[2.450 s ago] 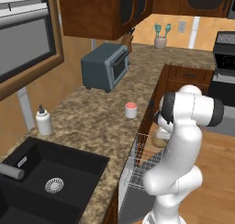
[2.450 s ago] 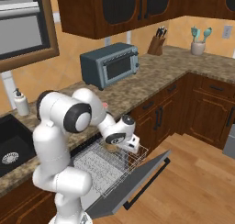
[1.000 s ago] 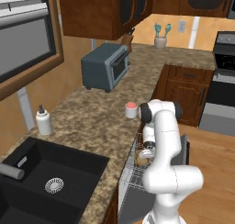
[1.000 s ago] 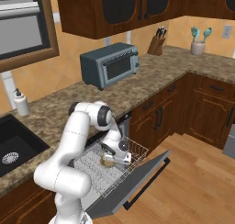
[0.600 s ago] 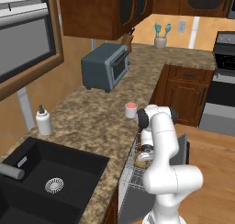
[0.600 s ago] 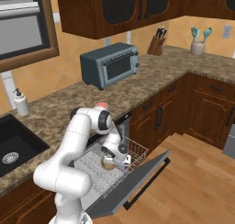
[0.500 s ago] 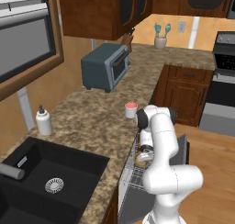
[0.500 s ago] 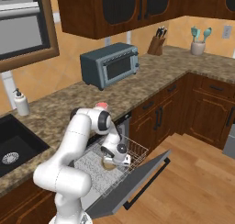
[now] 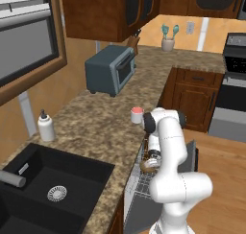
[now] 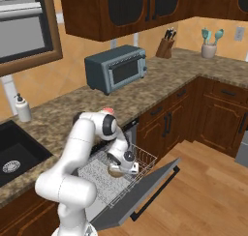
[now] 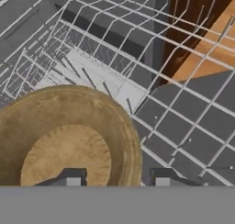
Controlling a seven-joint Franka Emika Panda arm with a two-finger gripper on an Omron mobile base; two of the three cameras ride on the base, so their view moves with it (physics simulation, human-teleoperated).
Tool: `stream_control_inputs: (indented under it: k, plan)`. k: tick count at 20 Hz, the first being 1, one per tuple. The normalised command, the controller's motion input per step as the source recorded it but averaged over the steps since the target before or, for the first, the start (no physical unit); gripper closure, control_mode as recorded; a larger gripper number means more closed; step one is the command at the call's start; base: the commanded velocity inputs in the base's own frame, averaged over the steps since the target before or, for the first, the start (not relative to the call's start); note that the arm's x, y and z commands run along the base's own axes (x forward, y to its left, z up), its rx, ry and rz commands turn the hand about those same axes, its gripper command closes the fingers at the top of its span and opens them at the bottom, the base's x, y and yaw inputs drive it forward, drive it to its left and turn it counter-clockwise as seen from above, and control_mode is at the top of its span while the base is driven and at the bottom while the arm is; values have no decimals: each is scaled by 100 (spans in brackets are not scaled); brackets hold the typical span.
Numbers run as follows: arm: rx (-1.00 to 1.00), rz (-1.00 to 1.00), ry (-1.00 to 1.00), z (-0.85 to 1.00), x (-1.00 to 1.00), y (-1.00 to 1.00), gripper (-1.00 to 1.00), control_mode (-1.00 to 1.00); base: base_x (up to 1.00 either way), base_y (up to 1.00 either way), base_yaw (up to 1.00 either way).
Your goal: Pick up the cup and bowl from the counter, place them in the dishwasher, and close the dishwasher door.
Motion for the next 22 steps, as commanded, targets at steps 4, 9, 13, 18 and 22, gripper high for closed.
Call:
stream_control_inputs:
  k: [4,9,13,18,22]
  plan:
    - [8,0,0,83,-21,0,-100,-100,0,0,0]
    - [1,0,0,99,-19,0,-100,-100,0,0,0]
    - [0,-2,0,100,-23,0,-100,-100,0,0,0]
    - [2,-16,0,100,-42,-2,-100,-100,0,0,0]
    - [0,-17,-1,97,-91,-6,-100,-100,0,0,0]
